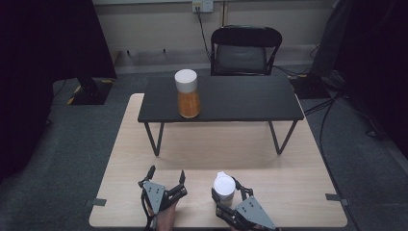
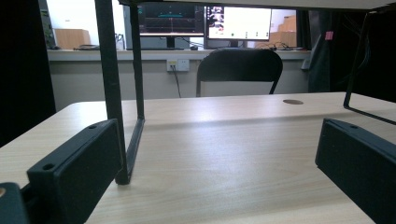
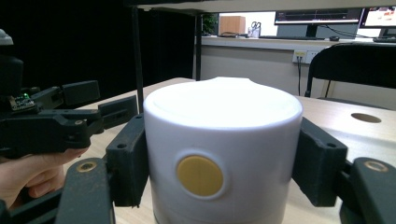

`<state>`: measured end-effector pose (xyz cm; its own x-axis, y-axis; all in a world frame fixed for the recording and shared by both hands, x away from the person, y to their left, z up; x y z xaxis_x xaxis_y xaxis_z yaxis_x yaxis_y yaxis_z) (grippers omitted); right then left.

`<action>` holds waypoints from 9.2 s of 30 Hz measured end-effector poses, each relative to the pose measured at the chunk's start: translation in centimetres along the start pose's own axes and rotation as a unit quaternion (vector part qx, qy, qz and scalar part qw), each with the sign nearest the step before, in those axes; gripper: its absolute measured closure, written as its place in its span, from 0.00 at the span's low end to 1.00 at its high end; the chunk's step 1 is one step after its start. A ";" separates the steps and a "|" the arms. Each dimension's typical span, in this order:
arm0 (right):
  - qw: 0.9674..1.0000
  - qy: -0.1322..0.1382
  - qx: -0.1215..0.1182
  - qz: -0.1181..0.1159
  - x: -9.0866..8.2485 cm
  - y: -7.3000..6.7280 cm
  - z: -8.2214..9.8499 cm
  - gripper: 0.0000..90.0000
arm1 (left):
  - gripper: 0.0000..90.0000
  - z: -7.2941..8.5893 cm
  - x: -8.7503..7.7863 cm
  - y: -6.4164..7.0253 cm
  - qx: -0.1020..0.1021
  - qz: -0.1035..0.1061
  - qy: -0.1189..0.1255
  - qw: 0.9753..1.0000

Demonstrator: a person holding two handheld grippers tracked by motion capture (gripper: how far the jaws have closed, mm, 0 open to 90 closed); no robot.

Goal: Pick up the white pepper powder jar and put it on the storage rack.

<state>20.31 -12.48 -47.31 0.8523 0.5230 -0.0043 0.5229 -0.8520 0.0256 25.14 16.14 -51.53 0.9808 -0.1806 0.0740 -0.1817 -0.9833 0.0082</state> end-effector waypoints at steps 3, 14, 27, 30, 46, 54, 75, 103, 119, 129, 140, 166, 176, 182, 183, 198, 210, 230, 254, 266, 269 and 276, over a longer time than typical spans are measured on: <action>1.000 -0.001 -0.001 -0.001 -0.1 0.2 -0.4 0.34 | 0.00 0.0 0.0 0.0 0.000 0.000 0.000 1.000; 1.000 0.000 -0.005 -0.003 0.0 0.4 -1.6 0.34 | 0.00 0.0 0.0 0.0 0.000 0.000 0.000 1.000; 1.000 -0.001 -0.003 -0.016 0.8 1.2 -3.9 0.34 | 0.00 0.0 0.0 0.0 0.000 0.000 0.000 1.000; 1.000 -0.002 -0.006 -0.015 1.1 1.5 -4.7 0.34 | 0.00 0.0 0.0 0.0 0.000 0.000 0.000 1.000; 1.000 -0.004 -0.018 -0.014 2.8 3.1 -8.8 0.34 | 0.00 0.0 0.0 0.0 0.000 0.000 0.000 1.000; 1.000 0.002 -0.011 -0.010 3.5 4.1 -10.4 0.34 | 0.00 0.0 0.0 0.0 0.000 0.000 0.000 1.000; 1.000 0.012 -0.020 -0.005 6.6 6.4 -16.2 0.34 | 0.00 0.0 0.0 0.0 0.000 0.000 0.000 1.000; 0.999 0.032 -0.016 0.040 11.6 8.2 -20.6 0.34 | 0.01 0.0 0.0 0.0 0.000 0.000 0.000 1.000; 0.998 0.024 -0.005 0.053 14.9 10.1 -19.7 0.34 | 0.01 0.0 0.0 0.0 0.000 0.000 0.000 1.000; 0.998 0.024 -0.001 0.058 15.5 10.4 -19.3 0.34 | 0.01 0.0 0.0 0.0 0.000 0.000 0.000 1.000; 0.999 0.015 0.001 0.051 15.5 10.6 -19.5 0.33 | 0.01 0.0 0.0 0.0 0.000 0.000 0.000 1.000; 0.998 0.036 0.004 0.054 15.5 10.3 -18.4 0.00 | 0.01 0.0 0.0 0.0 0.000 0.000 0.000 1.000; 0.998 0.041 0.013 0.048 14.6 10.6 -17.9 0.00 | 0.01 0.0 0.0 0.0 0.000 0.000 0.000 1.000; 0.998 0.050 0.016 0.046 14.0 10.3 -17.6 0.00 | 0.01 0.0 0.0 0.0 0.000 0.000 0.000 1.000; 0.997 0.052 0.016 0.047 13.9 10.3 -17.5 0.00 | 0.01 0.0 0.0 0.0 0.000 0.000 0.000 1.000; 0.997 0.056 -0.001 0.056 12.6 9.7 -16.8 0.00 | 0.00 0.0 0.0 0.0 0.000 0.000 0.000 1.000; 0.997 0.056 -0.015 0.059 11.0 9.4 -15.7 0.00 | 0.00 0.0 0.0 0.0 0.000 0.000 0.000 1.000; 0.995 0.073 -0.012 0.068 7.6 9.2 -13.6 0.00 | 0.00 0.0 0.0 0.0 0.000 0.000 0.000 1.000; 0.992 0.074 -0.003 0.103 3.5 8.9 -8.5 0.00 | 0.01 0.0 0.0 0.0 0.000 0.000 0.000 1.000; 0.989 0.085 -0.006 0.121 1.9 8.6 -6.3 0.00 | 0.01 0.0 0.0 0.0 0.000 -0.002 0.000 1.000; 0.989 0.086 -0.002 0.123 1.6 8.5 -5.7 0.00 | 0.01 0.0 0.0 0.0 0.001 -0.002 0.000 1.000; 0.989 0.075 -0.006 0.126 1.2 8.0 -4.1 0.00 | 0.00 0.0 0.0 0.0 0.001 -0.002 0.000 1.000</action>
<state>25.46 -18.54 -42.98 0.9442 0.2918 0.1525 0.2924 -0.9561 0.0187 25.13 16.12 -51.53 0.9814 -0.1770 0.0739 -0.1780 -0.9840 0.0073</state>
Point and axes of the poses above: each handheld gripper's, and its own axes: x roughly forward along the jaws, z roughly out of its underside, y roughly to its right, the point moved 10 cm from there along x, roughly forward along the jaws, and after that the axes turned 3 degrees about y, right-handed, at the moved point
